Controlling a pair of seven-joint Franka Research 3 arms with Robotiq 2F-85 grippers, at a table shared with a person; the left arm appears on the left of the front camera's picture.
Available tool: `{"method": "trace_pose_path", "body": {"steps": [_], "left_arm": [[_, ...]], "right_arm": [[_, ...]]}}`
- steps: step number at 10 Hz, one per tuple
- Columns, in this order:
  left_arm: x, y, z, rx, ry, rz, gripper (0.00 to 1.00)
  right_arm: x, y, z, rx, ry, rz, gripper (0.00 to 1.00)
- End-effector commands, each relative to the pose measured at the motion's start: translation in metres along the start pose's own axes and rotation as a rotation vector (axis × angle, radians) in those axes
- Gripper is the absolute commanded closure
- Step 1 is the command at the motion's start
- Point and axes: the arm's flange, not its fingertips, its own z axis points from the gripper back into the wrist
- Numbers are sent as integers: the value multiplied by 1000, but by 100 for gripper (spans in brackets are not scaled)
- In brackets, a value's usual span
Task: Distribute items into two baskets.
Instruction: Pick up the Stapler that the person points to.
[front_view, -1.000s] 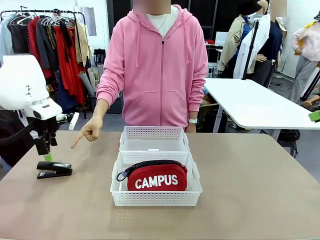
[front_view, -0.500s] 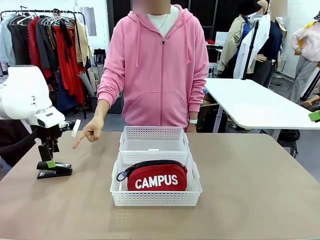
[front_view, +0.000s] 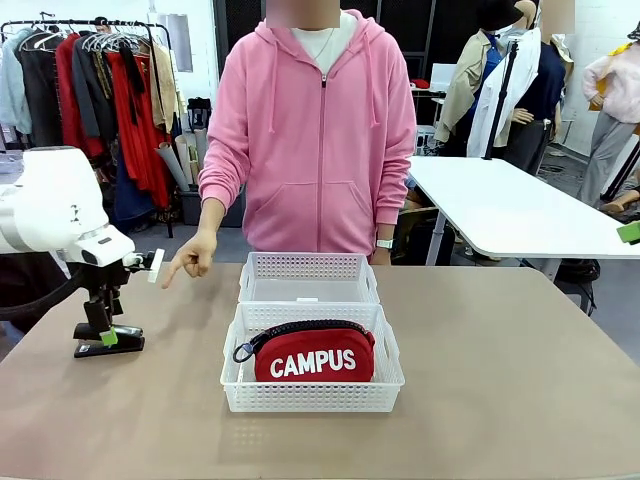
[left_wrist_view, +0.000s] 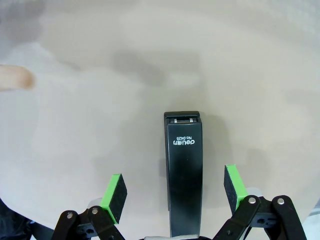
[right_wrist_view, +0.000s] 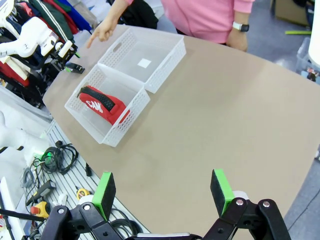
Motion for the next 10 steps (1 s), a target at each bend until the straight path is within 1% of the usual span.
{"method": "trace_pose_path", "body": {"steps": [1, 9, 10], "left_arm": [[-2, -1, -8, 9, 14, 26, 0], [3, 0, -25, -6, 38, 23, 0], [2, 0, -25, -4, 36, 23, 7]], "right_arm": [[1, 0, 1, 7, -13, 9, 0], [1, 0, 1, 7, -13, 9, 0], [1, 0, 1, 7, -13, 9, 0]]}}
